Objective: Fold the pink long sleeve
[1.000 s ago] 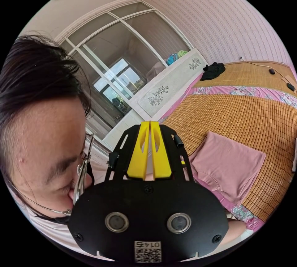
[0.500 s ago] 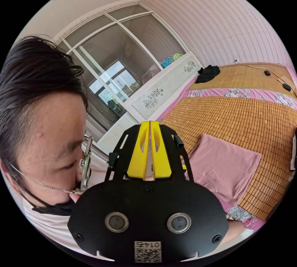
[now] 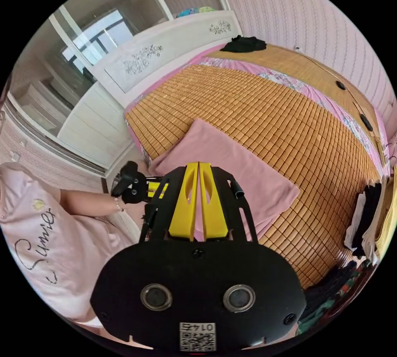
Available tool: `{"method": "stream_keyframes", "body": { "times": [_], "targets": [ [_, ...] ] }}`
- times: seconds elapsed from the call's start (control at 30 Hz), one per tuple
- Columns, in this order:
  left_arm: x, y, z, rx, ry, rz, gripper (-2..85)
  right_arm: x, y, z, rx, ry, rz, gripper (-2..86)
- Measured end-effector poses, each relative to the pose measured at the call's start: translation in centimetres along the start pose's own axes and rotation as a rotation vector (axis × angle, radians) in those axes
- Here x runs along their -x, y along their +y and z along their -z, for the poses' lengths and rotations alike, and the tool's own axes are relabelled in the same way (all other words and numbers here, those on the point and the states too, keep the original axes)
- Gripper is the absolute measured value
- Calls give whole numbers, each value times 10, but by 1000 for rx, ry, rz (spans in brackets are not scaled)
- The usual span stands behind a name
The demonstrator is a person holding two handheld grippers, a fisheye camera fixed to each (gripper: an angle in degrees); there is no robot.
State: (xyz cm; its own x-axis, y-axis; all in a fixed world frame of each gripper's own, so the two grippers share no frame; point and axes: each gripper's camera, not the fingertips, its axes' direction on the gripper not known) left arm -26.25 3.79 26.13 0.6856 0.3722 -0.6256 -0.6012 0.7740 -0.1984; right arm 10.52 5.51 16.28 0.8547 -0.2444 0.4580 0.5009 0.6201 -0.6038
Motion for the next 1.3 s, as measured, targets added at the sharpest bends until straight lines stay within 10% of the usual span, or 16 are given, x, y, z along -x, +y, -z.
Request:
{"method": "stream_keyframes", "body": {
  "times": [0.37, 0.73, 1.1, 1.3],
  "targets": [
    [-11, -13, -51, 79, 24, -133, 46, -47, -142, -253, 561, 223, 213, -9],
    [-13, -46, -83, 261, 105, -151, 35, -77, -204, -289, 757, 135, 344, -5],
    [-39, -31, -99, 147, 37, -240, 22, -131, -195, -275, 708, 49, 202, -5],
    [-56, -2, -68, -6, 63, -118, 15, -168, -113, -147, 291, -95, -30, 3]
  ]
}}
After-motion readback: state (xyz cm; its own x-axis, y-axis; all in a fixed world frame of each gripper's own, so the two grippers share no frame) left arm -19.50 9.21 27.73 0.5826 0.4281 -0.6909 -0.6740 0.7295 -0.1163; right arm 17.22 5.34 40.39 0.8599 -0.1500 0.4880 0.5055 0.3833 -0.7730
